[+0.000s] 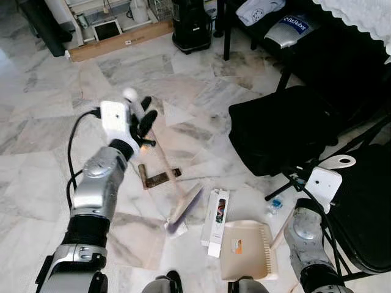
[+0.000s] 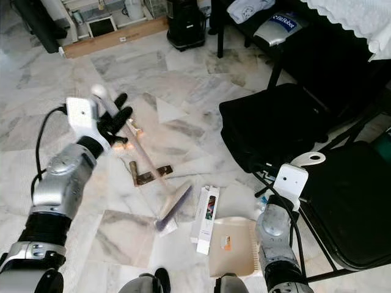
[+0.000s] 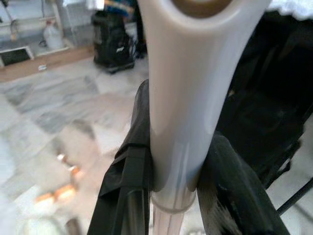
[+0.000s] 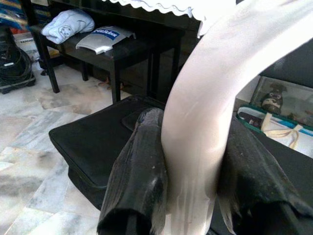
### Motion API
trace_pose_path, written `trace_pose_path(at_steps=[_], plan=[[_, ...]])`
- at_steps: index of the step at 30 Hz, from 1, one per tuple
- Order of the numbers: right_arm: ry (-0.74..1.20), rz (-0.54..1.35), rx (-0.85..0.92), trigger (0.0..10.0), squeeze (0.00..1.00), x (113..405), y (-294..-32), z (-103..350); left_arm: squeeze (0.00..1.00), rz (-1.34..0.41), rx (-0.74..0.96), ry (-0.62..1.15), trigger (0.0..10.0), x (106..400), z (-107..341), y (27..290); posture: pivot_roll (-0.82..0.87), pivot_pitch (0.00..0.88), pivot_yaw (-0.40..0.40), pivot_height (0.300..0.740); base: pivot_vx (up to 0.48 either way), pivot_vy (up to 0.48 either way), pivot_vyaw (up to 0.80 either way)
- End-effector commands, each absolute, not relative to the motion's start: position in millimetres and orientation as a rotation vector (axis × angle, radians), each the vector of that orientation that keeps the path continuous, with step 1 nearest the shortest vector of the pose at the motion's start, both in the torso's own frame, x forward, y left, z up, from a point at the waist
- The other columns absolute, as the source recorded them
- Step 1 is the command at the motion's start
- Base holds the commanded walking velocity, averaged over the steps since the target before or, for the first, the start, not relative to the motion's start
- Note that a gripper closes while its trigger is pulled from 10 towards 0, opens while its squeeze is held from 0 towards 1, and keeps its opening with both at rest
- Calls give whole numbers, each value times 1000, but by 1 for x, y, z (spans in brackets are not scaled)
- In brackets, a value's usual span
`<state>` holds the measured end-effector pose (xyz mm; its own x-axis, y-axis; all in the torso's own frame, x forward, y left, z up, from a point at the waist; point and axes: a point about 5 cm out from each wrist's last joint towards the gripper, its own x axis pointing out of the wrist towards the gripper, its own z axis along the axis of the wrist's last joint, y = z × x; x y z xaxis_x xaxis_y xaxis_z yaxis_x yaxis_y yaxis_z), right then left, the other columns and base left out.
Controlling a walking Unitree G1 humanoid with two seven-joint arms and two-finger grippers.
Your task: Sweep floor
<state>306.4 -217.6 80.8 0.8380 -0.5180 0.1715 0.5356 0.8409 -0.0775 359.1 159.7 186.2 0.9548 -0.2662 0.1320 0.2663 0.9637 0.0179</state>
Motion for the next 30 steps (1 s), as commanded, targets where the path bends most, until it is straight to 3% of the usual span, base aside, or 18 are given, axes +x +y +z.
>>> trace_pose_path(at_steps=[1, 30], plan=[[-143, -565, -131, 10000, 0, 302, -220, 77, 0, -243, 21, -164, 10000, 359, 188, 164, 23, 201, 68, 740, 0, 0, 0], [-140, -557, -146, 10000, 0, 298, -222, 75, 0, -301, 116, -119, 10000, 355, 163, 143, 6, 213, 60, 740, 0, 0, 0]])
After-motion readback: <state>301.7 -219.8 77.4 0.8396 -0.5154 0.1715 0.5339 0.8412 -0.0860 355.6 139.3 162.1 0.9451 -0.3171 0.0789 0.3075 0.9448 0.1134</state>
